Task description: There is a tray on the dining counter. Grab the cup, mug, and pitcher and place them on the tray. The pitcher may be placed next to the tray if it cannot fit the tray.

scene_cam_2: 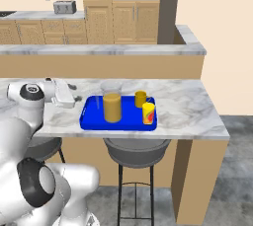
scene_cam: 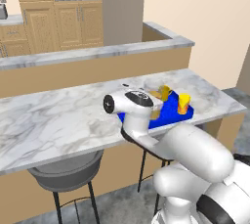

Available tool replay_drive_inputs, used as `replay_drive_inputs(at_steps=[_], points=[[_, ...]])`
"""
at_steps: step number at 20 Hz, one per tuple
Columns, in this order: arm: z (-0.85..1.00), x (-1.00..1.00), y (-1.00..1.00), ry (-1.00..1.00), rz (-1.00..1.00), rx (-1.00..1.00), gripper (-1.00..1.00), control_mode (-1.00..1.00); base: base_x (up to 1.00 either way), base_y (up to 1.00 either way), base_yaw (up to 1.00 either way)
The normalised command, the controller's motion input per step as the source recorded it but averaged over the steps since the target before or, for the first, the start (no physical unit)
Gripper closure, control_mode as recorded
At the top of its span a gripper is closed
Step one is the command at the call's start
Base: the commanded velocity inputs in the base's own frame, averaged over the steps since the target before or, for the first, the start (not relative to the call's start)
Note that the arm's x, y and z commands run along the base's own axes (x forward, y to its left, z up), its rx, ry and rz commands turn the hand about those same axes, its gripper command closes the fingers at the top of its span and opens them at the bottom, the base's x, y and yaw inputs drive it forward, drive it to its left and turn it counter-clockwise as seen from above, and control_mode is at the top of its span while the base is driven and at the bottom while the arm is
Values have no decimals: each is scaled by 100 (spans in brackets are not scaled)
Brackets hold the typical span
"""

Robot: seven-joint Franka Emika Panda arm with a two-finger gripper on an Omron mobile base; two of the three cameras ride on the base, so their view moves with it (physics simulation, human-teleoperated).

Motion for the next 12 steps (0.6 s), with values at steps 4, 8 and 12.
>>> replay_drive_inputs(at_steps=[4, 8, 12], points=[[22, 0, 7, 59, 0, 32, -100, -100, 0, 0, 0], [0, 0, 17, 42, 1, 43, -100, -100, 0, 0, 0], [-19, 0, 34, 19, 8, 37, -100, -100, 0, 0, 0]])
